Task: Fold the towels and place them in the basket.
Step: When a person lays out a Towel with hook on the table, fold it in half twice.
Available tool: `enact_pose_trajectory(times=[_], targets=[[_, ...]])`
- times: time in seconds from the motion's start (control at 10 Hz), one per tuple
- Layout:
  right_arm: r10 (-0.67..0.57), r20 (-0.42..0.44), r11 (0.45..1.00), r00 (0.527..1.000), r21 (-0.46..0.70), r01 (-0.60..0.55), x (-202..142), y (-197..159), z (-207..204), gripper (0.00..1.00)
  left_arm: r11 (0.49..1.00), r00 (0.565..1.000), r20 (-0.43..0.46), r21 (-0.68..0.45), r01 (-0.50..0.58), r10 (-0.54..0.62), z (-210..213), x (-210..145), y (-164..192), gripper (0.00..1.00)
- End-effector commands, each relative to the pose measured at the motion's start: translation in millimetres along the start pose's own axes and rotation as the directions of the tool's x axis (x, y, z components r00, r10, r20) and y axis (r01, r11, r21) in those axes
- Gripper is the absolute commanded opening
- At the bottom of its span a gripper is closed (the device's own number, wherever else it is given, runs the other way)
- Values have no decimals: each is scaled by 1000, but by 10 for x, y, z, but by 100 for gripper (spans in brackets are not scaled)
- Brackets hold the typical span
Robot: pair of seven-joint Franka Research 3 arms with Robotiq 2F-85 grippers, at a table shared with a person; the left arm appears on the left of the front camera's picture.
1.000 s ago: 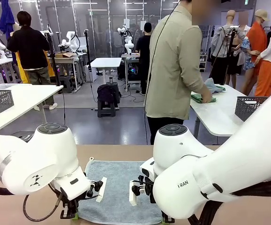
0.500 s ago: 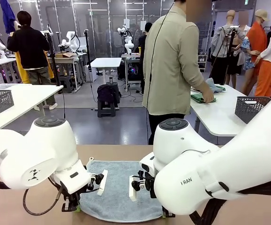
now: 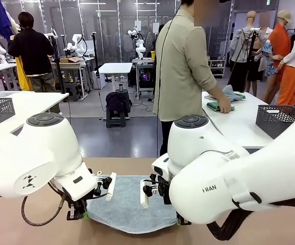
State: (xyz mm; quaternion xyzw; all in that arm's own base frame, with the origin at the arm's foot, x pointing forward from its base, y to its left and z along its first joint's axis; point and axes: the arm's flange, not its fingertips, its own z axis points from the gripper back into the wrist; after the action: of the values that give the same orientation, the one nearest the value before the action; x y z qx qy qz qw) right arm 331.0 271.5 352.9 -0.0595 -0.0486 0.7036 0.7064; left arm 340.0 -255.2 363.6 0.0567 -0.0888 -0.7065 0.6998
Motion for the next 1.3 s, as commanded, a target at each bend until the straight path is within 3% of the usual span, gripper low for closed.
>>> enact_pose_trajectory(times=[0.0,0.8,1.2], targets=[[2,-11,1000,1000,-3,-2,61,-180,-16,7,1000,1000,-21,-1,7,-7,69,-6,161,7],[52,-31,997,998,-50,-53,154,-1188,157,7,1000,995,-95,-21,-16,13,220,41,1238,7],[76,3,993,997,-88,-76,180,-1601,146,7,1000,998,-63,-15,-6,5,210,-1,1532,7]])
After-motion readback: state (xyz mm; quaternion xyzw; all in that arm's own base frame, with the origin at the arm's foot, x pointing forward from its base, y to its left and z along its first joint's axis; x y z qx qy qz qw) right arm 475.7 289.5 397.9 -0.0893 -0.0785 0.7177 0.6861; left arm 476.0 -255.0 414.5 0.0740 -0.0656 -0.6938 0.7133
